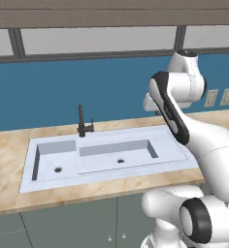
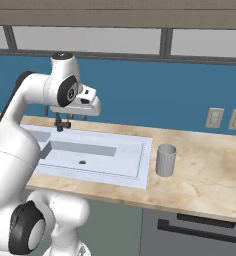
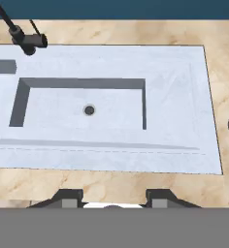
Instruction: Place the strainer in the left basin and the glass cup in the right basin of the sink.
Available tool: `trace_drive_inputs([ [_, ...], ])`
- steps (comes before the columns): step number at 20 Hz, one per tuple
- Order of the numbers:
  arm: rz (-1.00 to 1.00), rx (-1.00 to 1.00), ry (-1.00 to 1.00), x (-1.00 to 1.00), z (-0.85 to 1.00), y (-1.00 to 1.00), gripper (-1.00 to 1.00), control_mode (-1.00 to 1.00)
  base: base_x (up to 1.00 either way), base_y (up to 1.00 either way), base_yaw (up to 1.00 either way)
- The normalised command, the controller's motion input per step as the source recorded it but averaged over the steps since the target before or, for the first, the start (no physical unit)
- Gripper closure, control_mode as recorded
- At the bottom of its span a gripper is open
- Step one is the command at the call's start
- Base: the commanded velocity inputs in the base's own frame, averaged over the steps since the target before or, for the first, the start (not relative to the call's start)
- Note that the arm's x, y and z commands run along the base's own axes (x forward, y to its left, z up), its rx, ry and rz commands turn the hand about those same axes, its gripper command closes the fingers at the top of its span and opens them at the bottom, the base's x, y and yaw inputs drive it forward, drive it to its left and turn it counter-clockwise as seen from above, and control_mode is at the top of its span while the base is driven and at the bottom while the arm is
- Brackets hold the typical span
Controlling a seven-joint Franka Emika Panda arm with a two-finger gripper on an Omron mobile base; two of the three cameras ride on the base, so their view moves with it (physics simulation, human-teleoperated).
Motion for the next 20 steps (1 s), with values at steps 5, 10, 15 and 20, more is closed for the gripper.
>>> trace_drive_inputs([
  [5, 0.0, 0.0, 0.06, 0.11, -0.04, -0.45, -1.0, -1.0, 0.0, 0.0, 0.0],
  [10, -0.01, 0.0, 0.1, 0.14, -0.12, -0.74, -1.0, -1.0, 0.0, 0.0, 0.0],
  [15, -0.05, 0.0, 0.11, 0.16, -0.2, -0.7, -1.0, -1.0, 0.0, 0.0, 0.0],
  [20, -0.1, 0.0, 0.11, 0.19, -0.3, -0.57, -1.0, -1.0, 0.0, 0.0, 0.0],
])
